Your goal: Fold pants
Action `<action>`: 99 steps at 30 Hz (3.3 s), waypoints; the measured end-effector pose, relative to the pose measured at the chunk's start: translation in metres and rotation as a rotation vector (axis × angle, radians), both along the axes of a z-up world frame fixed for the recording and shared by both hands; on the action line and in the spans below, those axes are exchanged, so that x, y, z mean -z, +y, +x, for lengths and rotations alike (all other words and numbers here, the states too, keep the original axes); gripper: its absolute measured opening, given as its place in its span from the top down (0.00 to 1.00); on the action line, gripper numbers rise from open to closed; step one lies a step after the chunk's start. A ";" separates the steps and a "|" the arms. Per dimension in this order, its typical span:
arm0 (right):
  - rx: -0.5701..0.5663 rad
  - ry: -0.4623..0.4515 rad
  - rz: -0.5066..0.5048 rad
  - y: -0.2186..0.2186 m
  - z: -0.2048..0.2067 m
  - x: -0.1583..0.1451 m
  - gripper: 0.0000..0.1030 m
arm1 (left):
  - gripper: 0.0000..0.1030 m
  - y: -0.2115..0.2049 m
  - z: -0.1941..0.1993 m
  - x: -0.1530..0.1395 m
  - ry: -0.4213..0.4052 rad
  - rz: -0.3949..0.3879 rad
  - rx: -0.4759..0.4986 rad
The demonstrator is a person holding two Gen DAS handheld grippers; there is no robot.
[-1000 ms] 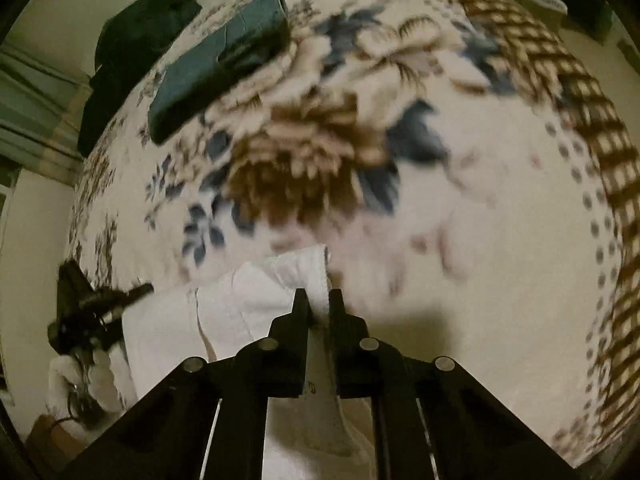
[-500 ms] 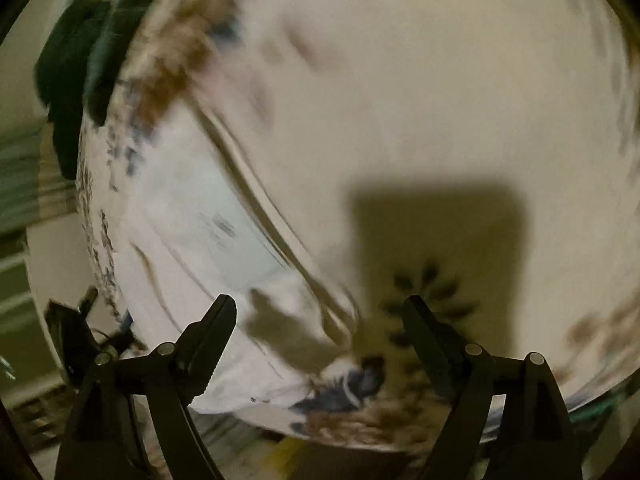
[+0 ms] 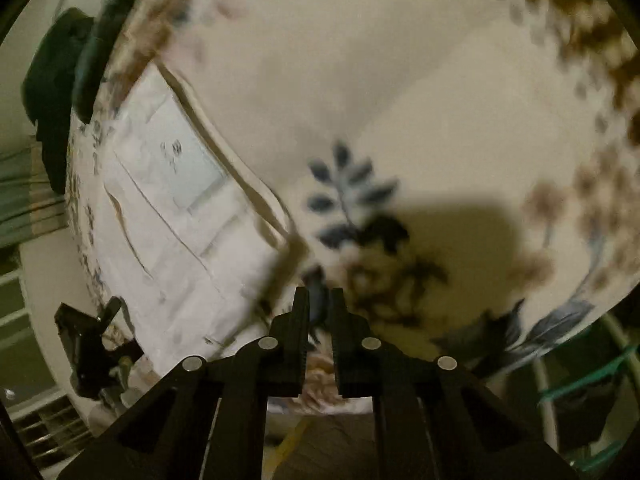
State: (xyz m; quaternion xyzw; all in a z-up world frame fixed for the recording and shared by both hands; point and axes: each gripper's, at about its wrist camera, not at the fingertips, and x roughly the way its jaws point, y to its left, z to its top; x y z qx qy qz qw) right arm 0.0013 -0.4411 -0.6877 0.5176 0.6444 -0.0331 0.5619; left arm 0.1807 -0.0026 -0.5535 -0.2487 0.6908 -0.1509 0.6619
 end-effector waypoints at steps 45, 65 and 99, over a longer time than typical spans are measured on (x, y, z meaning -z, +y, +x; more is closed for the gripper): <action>-0.082 -0.328 0.012 0.107 0.057 0.020 0.27 | 0.17 -0.020 -0.002 0.025 -0.084 -0.158 0.053; 0.009 -0.451 -0.190 0.119 0.064 -0.180 0.62 | 0.75 -0.030 0.028 -0.126 -0.276 -0.268 0.112; -0.227 -0.340 -0.521 0.022 0.511 -0.136 0.05 | 0.29 -0.101 0.375 -0.030 -0.361 0.117 0.118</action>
